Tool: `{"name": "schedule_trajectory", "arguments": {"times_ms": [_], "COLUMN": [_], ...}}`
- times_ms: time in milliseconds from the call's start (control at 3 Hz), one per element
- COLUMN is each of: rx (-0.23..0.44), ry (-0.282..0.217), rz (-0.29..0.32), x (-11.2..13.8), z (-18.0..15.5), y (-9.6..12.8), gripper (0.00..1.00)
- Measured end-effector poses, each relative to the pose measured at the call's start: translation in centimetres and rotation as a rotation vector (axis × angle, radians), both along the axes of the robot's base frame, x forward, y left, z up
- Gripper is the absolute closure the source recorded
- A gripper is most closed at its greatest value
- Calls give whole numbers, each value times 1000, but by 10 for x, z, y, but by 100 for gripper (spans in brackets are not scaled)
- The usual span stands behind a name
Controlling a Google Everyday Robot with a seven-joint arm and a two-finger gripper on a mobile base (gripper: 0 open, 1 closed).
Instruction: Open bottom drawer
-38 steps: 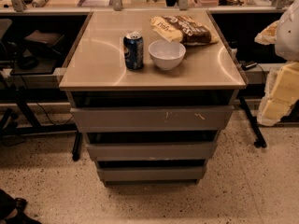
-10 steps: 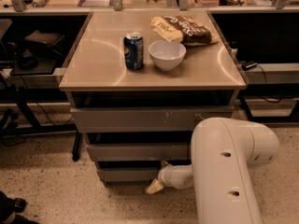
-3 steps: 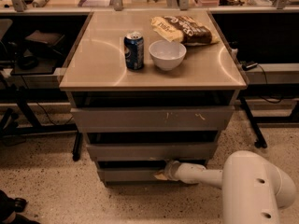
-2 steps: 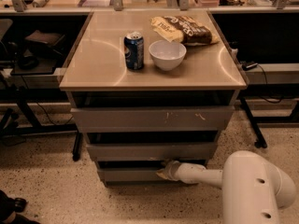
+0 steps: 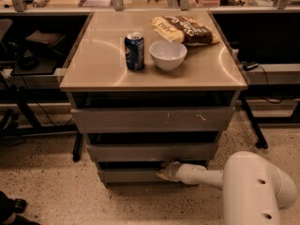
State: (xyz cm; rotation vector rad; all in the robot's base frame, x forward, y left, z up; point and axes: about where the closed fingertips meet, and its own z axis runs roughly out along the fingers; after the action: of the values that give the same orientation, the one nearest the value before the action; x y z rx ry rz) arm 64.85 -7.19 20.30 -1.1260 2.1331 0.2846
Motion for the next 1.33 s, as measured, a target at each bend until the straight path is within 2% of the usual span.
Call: {"name": "schedule_trajectory", "arguments": {"times_ms": [333, 667, 1000, 1333], "rx": [-5, -11, -21, -21], "ry": [7, 8, 8, 8], "rz": [-24, -39, -80, -80], "x": [-20, -29, -64, -64], "z": [-2, 1, 8, 8], "y": [-15, -21, -34, -34], "gripper": [100, 100, 100, 100]}}
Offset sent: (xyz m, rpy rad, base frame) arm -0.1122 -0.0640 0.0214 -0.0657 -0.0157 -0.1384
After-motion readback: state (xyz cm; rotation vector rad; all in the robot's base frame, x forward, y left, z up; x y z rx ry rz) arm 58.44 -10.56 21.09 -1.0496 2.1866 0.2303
